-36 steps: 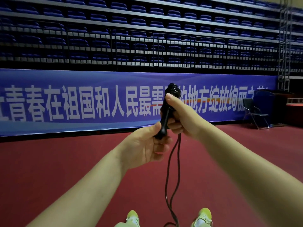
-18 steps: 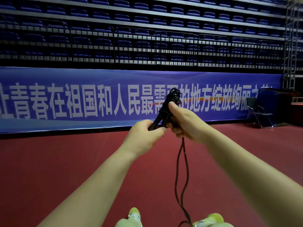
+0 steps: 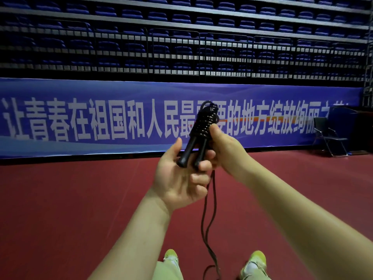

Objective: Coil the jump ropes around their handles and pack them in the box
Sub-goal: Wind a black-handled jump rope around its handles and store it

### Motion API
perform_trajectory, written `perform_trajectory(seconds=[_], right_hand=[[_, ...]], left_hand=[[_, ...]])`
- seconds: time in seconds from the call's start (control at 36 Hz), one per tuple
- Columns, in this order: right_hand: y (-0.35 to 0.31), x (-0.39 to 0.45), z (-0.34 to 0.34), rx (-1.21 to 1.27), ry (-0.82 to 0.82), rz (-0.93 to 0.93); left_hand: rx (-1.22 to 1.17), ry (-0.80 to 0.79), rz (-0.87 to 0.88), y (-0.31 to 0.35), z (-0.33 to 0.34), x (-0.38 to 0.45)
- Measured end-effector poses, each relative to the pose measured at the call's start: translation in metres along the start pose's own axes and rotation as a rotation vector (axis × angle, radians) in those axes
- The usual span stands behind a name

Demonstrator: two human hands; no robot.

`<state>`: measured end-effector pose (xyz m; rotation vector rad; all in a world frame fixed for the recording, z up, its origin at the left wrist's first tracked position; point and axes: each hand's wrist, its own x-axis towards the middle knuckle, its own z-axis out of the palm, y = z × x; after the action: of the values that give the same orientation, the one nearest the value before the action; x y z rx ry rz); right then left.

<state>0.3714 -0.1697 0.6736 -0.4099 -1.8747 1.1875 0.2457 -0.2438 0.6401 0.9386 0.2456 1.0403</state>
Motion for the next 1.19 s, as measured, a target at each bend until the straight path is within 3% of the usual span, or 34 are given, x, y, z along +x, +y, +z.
perform_trajectory(seconds=[0.06,0.11,0.25,0.33,0.42,0.53,0.67,0.78,1.03,1.11,1.19], right_hand=[[-0.004,0.001,0.002,-0.012,-0.042,-0.028],[-0.006,0.001,0.002,-0.014,-0.079,-0.025],[0.001,-0.001,-0.006,-0.066,-0.146,0.093],[0.005,-0.008,-0.006,-0.169,-0.166,0.104],[0.010,-0.013,-0.004,-0.262,-0.133,0.125],[0.013,-0.018,0.002,-0.397,-0.081,0.162],[0.017,-0.027,0.009,-0.410,-0.065,0.175],[0.019,-0.031,0.010,-0.334,0.021,0.069],[0.027,-0.031,0.009,-0.390,0.052,0.098],[0.027,-0.031,0.007,-0.388,0.058,0.097],[0.020,-0.035,0.001,-0.420,0.010,0.043]], left_hand=[[-0.135,-0.107,0.023,-0.005,-0.004,0.000],[-0.128,-0.094,0.030,-0.007,-0.001,0.000],[0.314,0.428,0.225,-0.011,0.014,-0.005],[0.595,0.631,0.311,-0.018,0.010,-0.007],[0.822,0.765,0.334,-0.022,0.008,-0.007],[1.297,0.957,0.401,-0.023,0.005,-0.003],[1.468,1.058,0.511,-0.019,0.003,-0.007],[1.581,1.027,0.490,-0.016,0.005,-0.010],[1.720,0.976,0.336,-0.015,0.004,-0.018],[1.435,0.831,0.243,-0.010,0.003,-0.023],[0.907,0.468,0.004,-0.005,0.004,-0.030]])
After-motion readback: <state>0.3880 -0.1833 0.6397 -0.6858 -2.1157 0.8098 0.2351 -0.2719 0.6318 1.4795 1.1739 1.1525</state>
